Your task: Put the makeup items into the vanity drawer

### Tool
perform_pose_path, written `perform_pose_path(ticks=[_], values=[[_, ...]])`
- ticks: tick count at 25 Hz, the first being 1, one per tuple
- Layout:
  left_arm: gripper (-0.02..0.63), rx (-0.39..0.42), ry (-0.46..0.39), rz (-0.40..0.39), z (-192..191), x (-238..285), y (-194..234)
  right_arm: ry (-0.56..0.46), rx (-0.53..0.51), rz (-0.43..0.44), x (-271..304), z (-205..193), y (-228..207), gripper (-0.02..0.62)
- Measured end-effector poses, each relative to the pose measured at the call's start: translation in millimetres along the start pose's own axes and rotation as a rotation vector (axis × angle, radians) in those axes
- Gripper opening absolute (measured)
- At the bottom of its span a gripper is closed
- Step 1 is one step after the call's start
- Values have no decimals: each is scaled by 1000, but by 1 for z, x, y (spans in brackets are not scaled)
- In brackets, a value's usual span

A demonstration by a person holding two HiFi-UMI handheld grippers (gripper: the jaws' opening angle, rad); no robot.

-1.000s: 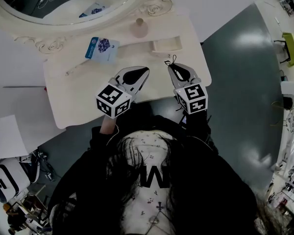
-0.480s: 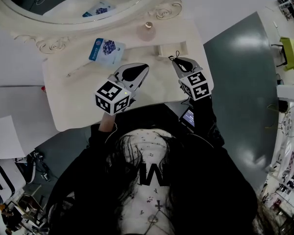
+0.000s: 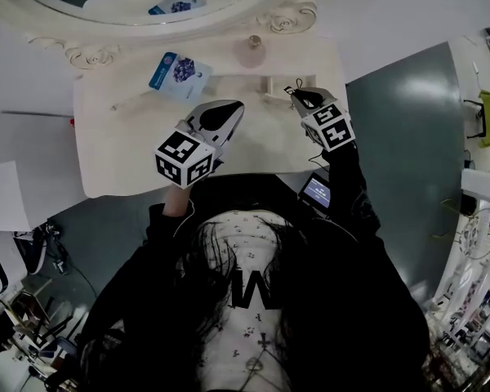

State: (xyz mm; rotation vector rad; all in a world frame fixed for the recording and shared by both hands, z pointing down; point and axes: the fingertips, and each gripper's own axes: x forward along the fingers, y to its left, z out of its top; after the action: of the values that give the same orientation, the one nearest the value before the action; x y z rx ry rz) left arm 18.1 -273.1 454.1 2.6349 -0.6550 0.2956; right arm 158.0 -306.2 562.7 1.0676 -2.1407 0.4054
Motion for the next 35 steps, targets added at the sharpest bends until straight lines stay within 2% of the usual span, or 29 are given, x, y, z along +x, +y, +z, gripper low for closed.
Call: perform_pose_path(ticks=[12, 16, 25, 35], values=[[0, -30, 1, 96, -4, 12, -7, 118, -145, 185, 28, -11, -5, 37], [0, -36, -3, 129, -5, 10, -3, 138, -168, 196, 37, -9, -6, 37], [0, -46, -16, 180, -4, -1, 5, 226, -299, 199, 62, -23, -3, 37], [0, -54, -15, 186, -7, -8, 8, 241, -267, 202, 73, -27, -3, 40]])
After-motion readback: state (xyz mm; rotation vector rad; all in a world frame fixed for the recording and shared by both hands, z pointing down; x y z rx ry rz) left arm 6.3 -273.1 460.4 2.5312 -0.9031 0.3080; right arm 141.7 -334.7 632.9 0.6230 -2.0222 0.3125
